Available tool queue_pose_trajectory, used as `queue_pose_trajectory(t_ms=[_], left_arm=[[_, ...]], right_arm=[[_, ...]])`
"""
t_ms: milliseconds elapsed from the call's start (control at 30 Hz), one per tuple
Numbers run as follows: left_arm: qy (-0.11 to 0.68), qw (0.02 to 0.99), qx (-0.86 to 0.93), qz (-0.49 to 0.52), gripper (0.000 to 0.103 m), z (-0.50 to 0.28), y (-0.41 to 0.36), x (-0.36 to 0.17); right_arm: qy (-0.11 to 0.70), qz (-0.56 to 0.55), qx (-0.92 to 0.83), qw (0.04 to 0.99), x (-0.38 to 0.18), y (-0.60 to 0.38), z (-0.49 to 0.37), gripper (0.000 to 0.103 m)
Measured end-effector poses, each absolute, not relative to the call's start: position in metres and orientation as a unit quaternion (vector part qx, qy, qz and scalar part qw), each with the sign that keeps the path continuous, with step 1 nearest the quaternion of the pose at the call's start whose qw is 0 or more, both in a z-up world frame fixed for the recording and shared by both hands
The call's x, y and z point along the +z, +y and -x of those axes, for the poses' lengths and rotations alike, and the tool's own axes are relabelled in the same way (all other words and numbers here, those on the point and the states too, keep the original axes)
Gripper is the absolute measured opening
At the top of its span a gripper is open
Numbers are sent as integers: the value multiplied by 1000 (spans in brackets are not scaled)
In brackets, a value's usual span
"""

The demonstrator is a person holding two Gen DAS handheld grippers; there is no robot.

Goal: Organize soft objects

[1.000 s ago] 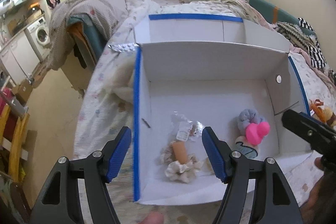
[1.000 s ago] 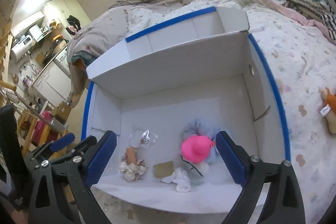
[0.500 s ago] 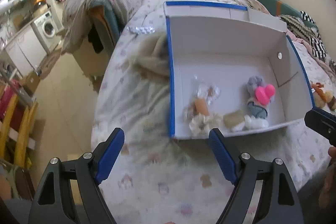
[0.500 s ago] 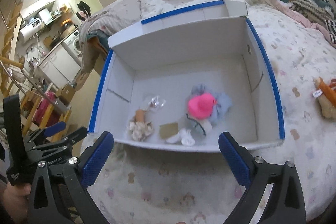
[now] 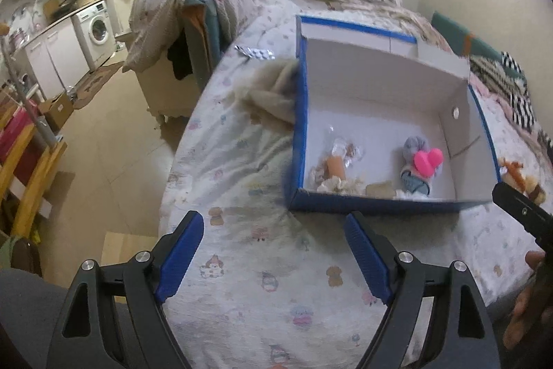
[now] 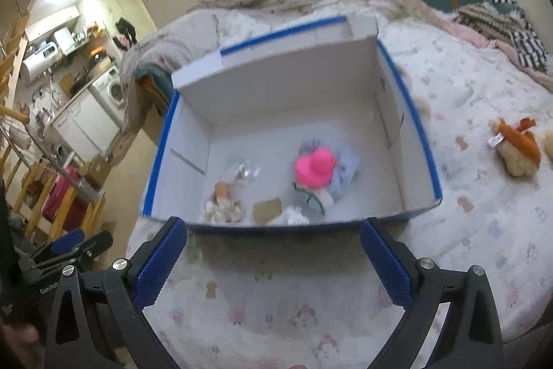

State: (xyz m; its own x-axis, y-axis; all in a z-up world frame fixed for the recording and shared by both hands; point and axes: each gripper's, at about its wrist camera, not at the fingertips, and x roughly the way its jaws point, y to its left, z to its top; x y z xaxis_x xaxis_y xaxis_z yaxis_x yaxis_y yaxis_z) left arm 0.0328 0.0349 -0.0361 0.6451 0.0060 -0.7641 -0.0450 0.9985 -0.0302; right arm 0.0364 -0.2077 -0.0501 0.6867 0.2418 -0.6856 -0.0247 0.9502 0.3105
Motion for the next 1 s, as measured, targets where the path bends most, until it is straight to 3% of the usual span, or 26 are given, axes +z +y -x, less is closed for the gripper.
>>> queue_pose_trajectory(t_ms=[433, 1000], left_arm=[[329, 943, 23, 41, 91, -26, 40, -5], [329, 944, 17, 23, 91, -24, 33, -7]], right_arm=[[289, -112, 35, 950, -28, -208, -29, 103], [304, -90, 39, 948, -32, -198, -29, 103]])
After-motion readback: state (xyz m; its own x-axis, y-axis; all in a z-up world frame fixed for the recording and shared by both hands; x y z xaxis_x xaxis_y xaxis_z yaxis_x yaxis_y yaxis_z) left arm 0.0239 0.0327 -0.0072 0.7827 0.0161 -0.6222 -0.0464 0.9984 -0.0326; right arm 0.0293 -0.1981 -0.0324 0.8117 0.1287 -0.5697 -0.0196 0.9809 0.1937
